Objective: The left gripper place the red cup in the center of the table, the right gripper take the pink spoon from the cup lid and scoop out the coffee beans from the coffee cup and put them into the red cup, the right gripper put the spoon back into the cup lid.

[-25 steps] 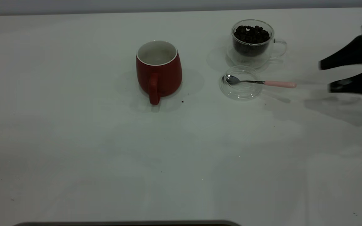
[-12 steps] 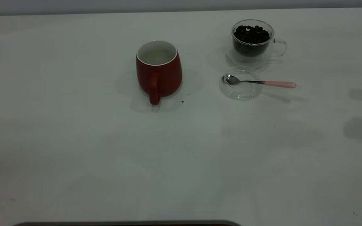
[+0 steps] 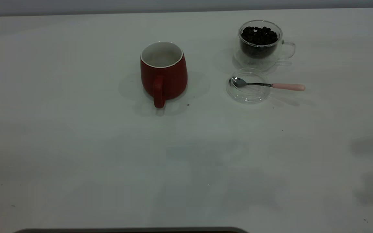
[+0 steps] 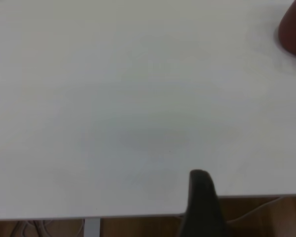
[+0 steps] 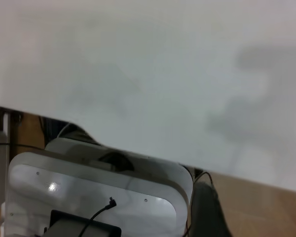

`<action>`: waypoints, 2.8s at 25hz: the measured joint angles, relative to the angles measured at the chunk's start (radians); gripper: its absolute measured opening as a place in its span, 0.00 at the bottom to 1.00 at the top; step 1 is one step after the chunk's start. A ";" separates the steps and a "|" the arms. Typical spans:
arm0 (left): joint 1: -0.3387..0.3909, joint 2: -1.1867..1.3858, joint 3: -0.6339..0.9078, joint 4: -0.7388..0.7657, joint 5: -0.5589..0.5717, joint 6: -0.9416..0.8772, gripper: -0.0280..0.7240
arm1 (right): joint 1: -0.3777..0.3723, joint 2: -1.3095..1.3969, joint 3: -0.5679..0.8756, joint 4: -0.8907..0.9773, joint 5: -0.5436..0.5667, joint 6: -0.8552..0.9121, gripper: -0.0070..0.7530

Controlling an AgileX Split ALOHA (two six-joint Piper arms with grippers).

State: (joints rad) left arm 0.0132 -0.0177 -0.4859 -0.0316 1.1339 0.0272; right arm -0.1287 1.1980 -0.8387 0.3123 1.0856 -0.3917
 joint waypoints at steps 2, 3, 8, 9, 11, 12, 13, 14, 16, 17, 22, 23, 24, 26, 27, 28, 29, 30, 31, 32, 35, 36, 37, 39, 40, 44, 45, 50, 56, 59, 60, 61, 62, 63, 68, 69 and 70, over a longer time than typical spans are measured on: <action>0.000 0.000 0.000 0.000 0.000 0.000 0.82 | 0.000 -0.100 0.057 -0.004 0.001 0.001 0.70; 0.000 0.000 0.000 0.000 0.000 0.001 0.82 | 0.000 -0.157 0.094 -0.008 -0.001 0.002 0.70; 0.000 0.000 0.000 0.000 0.000 0.001 0.82 | 0.000 -0.431 0.231 -0.014 -0.046 0.003 0.70; 0.000 0.000 0.000 0.000 0.000 0.001 0.82 | 0.000 -0.476 0.250 -0.018 -0.049 0.004 0.70; 0.000 0.000 0.000 0.000 0.000 0.001 0.82 | 0.000 -0.573 0.285 -0.039 -0.056 0.022 0.70; 0.000 0.000 0.000 0.000 0.000 0.001 0.82 | 0.000 -0.615 0.296 -0.050 -0.056 0.036 0.70; 0.000 0.000 0.000 0.000 0.000 0.001 0.82 | 0.000 -0.648 0.308 -0.067 -0.054 0.057 0.70; 0.000 0.000 0.000 0.000 0.000 0.001 0.82 | 0.000 -0.687 0.318 -0.088 -0.051 0.076 0.70; 0.000 0.000 0.000 0.000 0.000 0.001 0.82 | 0.000 -0.754 0.328 -0.127 -0.042 0.124 0.70; 0.000 0.000 0.000 0.000 0.000 0.001 0.82 | 0.000 -0.790 0.332 -0.140 -0.039 0.143 0.70; 0.000 0.000 0.000 0.000 0.000 0.001 0.82 | 0.000 -0.950 0.346 -0.164 -0.026 0.181 0.70; 0.000 0.000 0.000 0.000 0.000 0.001 0.82 | 0.000 -0.974 0.346 -0.168 -0.024 0.181 0.70; 0.000 0.000 0.000 0.000 0.000 0.001 0.82 | 0.000 -1.000 0.346 -0.170 -0.021 0.182 0.70; 0.000 0.000 0.000 0.000 0.000 0.001 0.82 | 0.000 -1.042 0.346 -0.172 -0.010 0.183 0.70; 0.000 0.000 0.000 0.000 0.000 0.001 0.82 | 0.000 -1.062 0.347 -0.173 -0.001 0.185 0.70; 0.000 0.000 0.000 0.000 0.000 0.002 0.82 | 0.000 -1.078 0.348 -0.176 0.006 0.190 0.70; 0.000 0.000 0.000 0.000 0.000 0.002 0.82 | 0.000 -1.094 0.351 -0.180 0.015 0.195 0.70; 0.000 0.000 0.000 0.000 0.000 0.002 0.82 | 0.000 -1.107 0.356 -0.184 0.020 0.202 0.70; 0.000 0.000 0.000 0.000 0.000 0.002 0.82 | 0.000 -1.121 0.364 -0.191 0.030 0.212 0.70; 0.000 0.000 0.000 0.000 0.000 0.002 0.82 | 0.000 -1.135 0.367 -0.199 0.034 0.221 0.70; 0.000 0.000 0.000 0.000 0.000 0.003 0.82 | 0.000 -1.165 0.367 -0.205 0.038 0.234 0.70; 0.000 0.000 0.000 0.000 0.000 0.003 0.82 | 0.000 -1.165 0.367 -0.205 0.038 0.235 0.70; 0.000 0.000 0.000 0.000 0.000 0.003 0.82 | 0.000 -1.165 0.367 -0.205 0.038 0.235 0.70; 0.000 0.000 0.000 0.000 0.000 0.003 0.82 | 0.000 -1.165 0.367 -0.205 0.038 0.235 0.70; 0.000 0.000 0.000 0.000 0.000 0.003 0.82 | 0.000 -1.165 0.367 -0.205 0.038 0.235 0.70; 0.000 0.000 0.000 0.000 0.000 0.003 0.82 | 0.000 -1.165 0.367 -0.205 0.038 0.235 0.70; 0.000 0.000 0.000 0.000 0.000 0.003 0.82 | 0.000 -1.165 0.367 -0.205 0.038 0.235 0.70; 0.000 0.000 0.000 0.000 0.000 0.003 0.82 | 0.000 -1.165 0.367 -0.205 0.038 0.236 0.70; 0.000 0.000 0.000 0.000 0.000 0.003 0.82 | 0.000 -1.165 0.367 -0.205 0.038 0.236 0.70; 0.000 0.000 0.000 0.000 0.000 0.003 0.82 | 0.001 -1.165 0.367 -0.216 0.038 0.253 0.70; 0.000 0.000 0.000 0.000 0.000 0.003 0.82 | 0.002 -1.165 0.367 -0.226 0.038 0.268 0.70; 0.000 0.000 0.000 0.000 0.000 0.003 0.82 | 0.011 -1.165 0.367 -0.238 0.038 0.286 0.70; 0.000 0.000 0.000 0.000 0.000 0.003 0.82 | 0.026 -1.165 0.367 -0.252 0.038 0.308 0.70; 0.000 0.000 0.000 0.000 0.000 0.003 0.82 | 0.040 -1.165 0.367 -0.268 0.038 0.328 0.70; 0.000 0.000 0.000 0.000 0.000 0.003 0.82 | 0.070 -1.168 0.367 -0.302 0.040 0.359 0.70; 0.000 0.000 0.000 0.000 0.000 0.001 0.82 | 0.070 -1.168 0.367 -0.302 0.040 0.354 0.70; 0.000 0.000 0.000 0.000 0.000 0.001 0.82 | 0.070 -1.169 0.367 -0.299 0.040 0.343 0.70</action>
State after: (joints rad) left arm 0.0132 -0.0177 -0.4859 -0.0316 1.1339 0.0279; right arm -0.0583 0.0292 -0.4714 0.0130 1.1252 -0.0483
